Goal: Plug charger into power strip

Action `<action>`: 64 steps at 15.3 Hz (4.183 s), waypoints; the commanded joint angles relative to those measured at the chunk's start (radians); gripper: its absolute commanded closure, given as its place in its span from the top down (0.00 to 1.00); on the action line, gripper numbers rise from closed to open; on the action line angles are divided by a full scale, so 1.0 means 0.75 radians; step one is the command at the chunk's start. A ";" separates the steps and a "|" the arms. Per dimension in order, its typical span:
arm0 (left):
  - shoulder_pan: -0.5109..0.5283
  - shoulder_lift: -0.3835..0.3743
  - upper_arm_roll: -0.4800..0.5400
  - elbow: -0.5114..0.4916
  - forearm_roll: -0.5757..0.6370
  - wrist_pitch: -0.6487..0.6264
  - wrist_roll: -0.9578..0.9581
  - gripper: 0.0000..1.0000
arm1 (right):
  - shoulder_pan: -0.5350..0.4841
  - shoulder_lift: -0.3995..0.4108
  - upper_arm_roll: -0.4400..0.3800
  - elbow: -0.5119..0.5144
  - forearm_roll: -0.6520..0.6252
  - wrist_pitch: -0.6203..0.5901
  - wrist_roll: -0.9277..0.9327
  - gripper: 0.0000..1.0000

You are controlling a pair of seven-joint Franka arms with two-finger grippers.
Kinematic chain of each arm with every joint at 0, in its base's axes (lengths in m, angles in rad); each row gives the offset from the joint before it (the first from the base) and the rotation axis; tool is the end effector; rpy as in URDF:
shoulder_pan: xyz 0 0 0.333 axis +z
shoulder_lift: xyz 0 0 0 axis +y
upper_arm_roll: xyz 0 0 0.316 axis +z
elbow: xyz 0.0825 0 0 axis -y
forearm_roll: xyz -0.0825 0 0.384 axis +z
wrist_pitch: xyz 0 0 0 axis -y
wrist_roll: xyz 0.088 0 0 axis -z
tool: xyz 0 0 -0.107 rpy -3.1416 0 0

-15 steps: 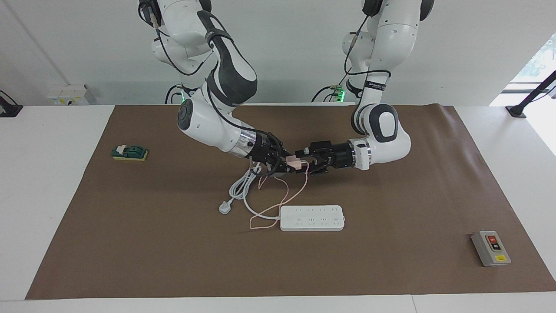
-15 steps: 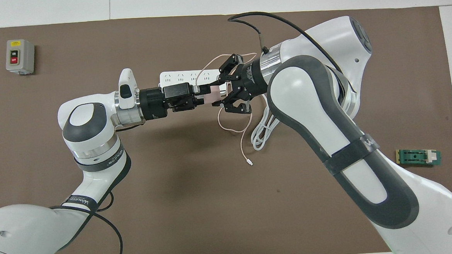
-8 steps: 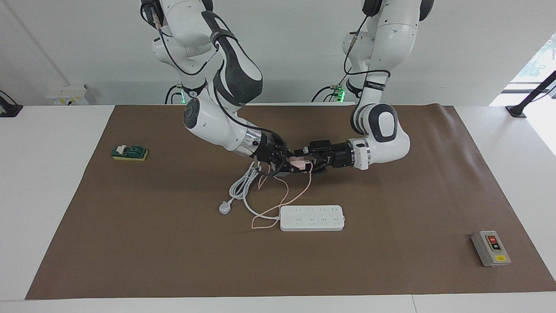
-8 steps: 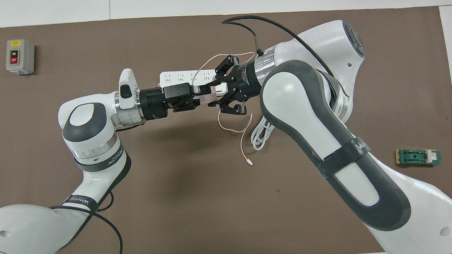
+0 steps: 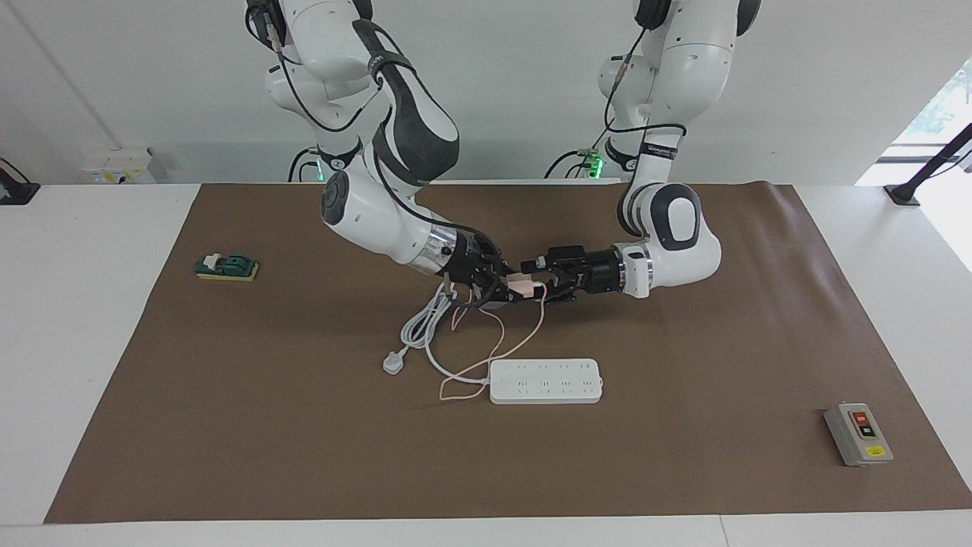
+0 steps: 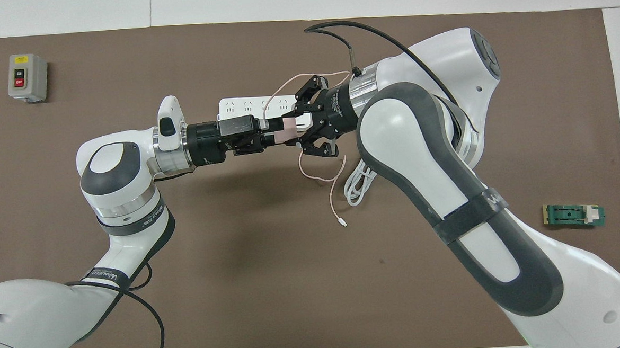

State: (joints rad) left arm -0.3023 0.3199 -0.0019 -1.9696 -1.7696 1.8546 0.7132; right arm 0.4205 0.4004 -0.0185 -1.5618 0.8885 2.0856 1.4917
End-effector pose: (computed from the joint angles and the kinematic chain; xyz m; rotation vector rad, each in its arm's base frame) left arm 0.5661 -0.2579 0.3526 1.6110 0.0527 0.0088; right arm 0.6220 0.3084 0.4430 -1.8195 1.6930 0.7500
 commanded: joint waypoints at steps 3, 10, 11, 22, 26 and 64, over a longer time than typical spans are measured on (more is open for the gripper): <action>0.008 -0.011 0.005 -0.018 0.005 -0.029 0.000 1.00 | 0.002 -0.006 0.002 -0.016 0.040 0.029 0.009 0.13; 0.010 -0.011 0.007 -0.018 0.017 -0.049 -0.004 0.68 | 0.004 -0.006 0.002 -0.018 0.040 0.044 0.009 0.12; 0.010 -0.011 0.005 -0.016 0.020 -0.043 -0.002 0.66 | 0.004 -0.006 0.002 -0.018 0.040 0.044 0.007 0.12; 0.031 -0.011 0.007 -0.004 0.026 -0.045 -0.002 0.07 | 0.004 -0.006 0.002 -0.018 0.040 0.046 0.009 0.12; 0.029 -0.011 0.009 0.002 0.038 -0.049 -0.004 0.00 | 0.018 -0.006 0.002 -0.018 0.040 0.048 0.009 0.12; -0.012 0.146 0.009 0.712 2.081 0.161 0.521 0.00 | -0.454 -0.282 -0.014 -0.026 -0.520 -0.500 -0.859 1.00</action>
State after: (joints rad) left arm -0.2855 0.4071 -0.0008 -1.4586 -0.2525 1.9459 1.0408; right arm 0.1317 0.2244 -0.0407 -1.5676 0.5677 1.7617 0.9655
